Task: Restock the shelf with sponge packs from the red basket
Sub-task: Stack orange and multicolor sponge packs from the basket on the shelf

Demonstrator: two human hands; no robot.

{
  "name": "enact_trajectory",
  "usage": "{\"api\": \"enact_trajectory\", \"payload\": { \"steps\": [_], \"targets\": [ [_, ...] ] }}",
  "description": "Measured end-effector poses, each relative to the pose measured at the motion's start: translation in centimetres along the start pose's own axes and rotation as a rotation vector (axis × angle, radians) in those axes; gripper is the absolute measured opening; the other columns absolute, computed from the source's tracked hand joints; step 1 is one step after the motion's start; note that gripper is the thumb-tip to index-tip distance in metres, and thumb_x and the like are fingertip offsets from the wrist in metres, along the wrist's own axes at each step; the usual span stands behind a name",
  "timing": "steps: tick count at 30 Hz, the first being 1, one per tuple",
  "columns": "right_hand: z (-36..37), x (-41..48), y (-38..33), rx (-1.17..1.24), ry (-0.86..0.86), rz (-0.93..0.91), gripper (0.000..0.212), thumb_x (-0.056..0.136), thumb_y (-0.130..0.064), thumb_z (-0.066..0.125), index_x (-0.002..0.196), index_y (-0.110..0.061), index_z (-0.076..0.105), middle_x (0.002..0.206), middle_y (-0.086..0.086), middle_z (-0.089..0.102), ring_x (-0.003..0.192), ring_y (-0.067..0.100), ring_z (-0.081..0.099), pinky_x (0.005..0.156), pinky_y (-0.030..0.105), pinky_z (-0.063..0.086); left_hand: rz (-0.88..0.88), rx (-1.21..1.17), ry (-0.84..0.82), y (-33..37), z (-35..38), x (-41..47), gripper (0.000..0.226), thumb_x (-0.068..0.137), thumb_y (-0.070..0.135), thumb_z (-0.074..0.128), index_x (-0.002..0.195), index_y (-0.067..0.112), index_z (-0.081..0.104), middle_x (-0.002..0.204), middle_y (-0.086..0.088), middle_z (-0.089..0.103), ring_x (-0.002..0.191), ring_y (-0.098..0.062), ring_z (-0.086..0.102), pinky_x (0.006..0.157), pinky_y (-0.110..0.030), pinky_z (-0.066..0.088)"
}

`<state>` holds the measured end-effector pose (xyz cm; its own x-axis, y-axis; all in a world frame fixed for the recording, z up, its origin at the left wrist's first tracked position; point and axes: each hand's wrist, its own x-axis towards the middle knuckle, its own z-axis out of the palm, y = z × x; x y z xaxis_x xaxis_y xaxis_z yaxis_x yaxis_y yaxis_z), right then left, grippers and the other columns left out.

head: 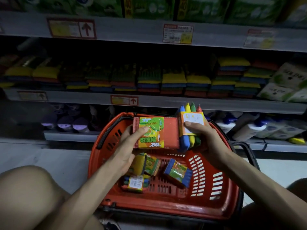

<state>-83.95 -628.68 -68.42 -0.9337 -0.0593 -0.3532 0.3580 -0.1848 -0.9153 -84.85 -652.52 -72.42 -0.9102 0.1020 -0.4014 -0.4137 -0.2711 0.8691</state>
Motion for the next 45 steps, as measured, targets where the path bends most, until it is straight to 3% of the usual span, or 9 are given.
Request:
{"api": "enact_trajectory", "payload": {
  "steps": [7,10,13,17,22,29,33,37,45],
  "targets": [
    [0.4,0.3,0.3,-0.028,0.027,-0.006,0.058,0.079,-0.032,0.075,0.133,-0.028,0.054,0.119,0.013,0.072,0.103,0.035,0.073,0.085,0.053,0.058,0.042,0.019,0.03,-0.2,1.1,-0.3,0.073,0.059,0.059,0.083,0.125,0.037,0.062,0.124,0.008,0.072,0.122,-0.017,0.063,0.115,-0.048,0.041],
    [0.4,0.4,0.2,-0.046,0.036,-0.006,0.059,0.08,-0.032,0.075,0.134,-0.029,0.052,0.122,0.014,0.071,0.106,0.037,0.072,0.083,0.05,0.06,0.045,0.033,0.046,-0.3,1.3,-0.3,0.069,0.061,0.059,0.082,0.124,0.035,0.063,0.124,0.008,0.072,0.122,-0.016,0.062,0.115,-0.049,0.04],
    [0.2,0.2,-0.3,-0.086,0.023,-0.008,0.054,0.088,-0.038,0.074,0.136,-0.027,0.052,0.122,0.013,0.071,0.104,0.033,0.074,0.078,0.043,0.059,0.008,0.009,0.039,-0.4,1.3,-0.4,0.09,0.051,0.071,0.087,0.13,0.036,0.063,0.133,0.004,0.068,0.129,-0.024,0.059,0.117,-0.057,0.037],
    [-0.6,-0.1,-1.7,-0.085,0.025,0.05,0.06,0.096,-0.064,0.052,0.134,-0.02,0.061,0.119,0.015,0.074,0.102,0.029,0.074,0.084,0.041,0.058,0.002,-0.045,0.0,0.7,1.3,-0.7,0.08,0.064,0.052,0.089,0.135,0.029,0.061,0.124,-0.002,0.074,0.118,-0.025,0.069,0.109,-0.051,0.047],
    [-1.5,-0.9,-3.9,-0.196,0.065,-0.052,0.055,0.091,-0.042,0.067,0.141,-0.035,0.044,0.12,0.009,0.067,0.089,0.022,0.078,0.067,0.032,0.061,0.09,-0.094,0.046,3.4,1.8,-1.3,0.065,0.072,0.031,0.084,0.132,0.019,0.062,0.118,-0.006,0.076,0.111,-0.024,0.072,0.095,-0.042,0.054],
    [-3.5,-1.1,-4.9,-0.88,0.139,-0.263,0.082,0.076,-0.051,0.083,0.141,-0.028,0.039,0.127,-0.001,0.044,0.108,0.019,0.058,0.084,0.034,0.054,0.132,-0.023,0.112,5.1,2.8,-3.2,0.064,0.069,0.033,0.085,0.127,0.018,0.063,0.114,-0.009,0.077,0.108,-0.028,0.073,0.101,-0.053,0.054],
    [-3.8,-2.1,-5.6,-0.964,0.031,-0.369,0.09,0.065,-0.062,0.075,0.142,-0.04,0.034,0.13,-0.002,0.049,0.106,0.016,0.06,0.09,0.041,0.056,0.159,0.034,0.157,6.3,3.5,-4.1,0.067,0.064,0.034,0.09,0.124,0.017,0.064,0.113,-0.008,0.077,0.107,-0.025,0.073,0.1,-0.051,0.055],
    [-4.2,-2.7,-6.6,-1.086,0.016,-0.379,0.074,0.063,-0.072,0.052,0.13,-0.042,0.048,0.112,-0.003,0.057,0.098,0.017,0.06,0.085,0.04,0.054,0.202,0.123,0.196,8.2,4.6,-4.6,0.081,0.052,0.047,0.097,0.121,0.019,0.065,0.11,-0.004,0.078,0.106,-0.022,0.074,0.102,-0.05,0.054],
    [-4.5,-1.8,-7.3,-1.223,0.121,-0.43,0.055,0.077,-0.086,0.053,0.104,-0.038,0.052,0.1,-0.01,0.049,0.084,0.01,0.058,0.073,0.039,0.056,0.223,0.171,0.101,11.7,6.5,-2.6,0.065,0.06,0.036,0.088,0.121,0.021,0.071,0.11,-0.012,0.077,0.104,-0.031,0.073,0.092,-0.053,0.059]
  ]
}}
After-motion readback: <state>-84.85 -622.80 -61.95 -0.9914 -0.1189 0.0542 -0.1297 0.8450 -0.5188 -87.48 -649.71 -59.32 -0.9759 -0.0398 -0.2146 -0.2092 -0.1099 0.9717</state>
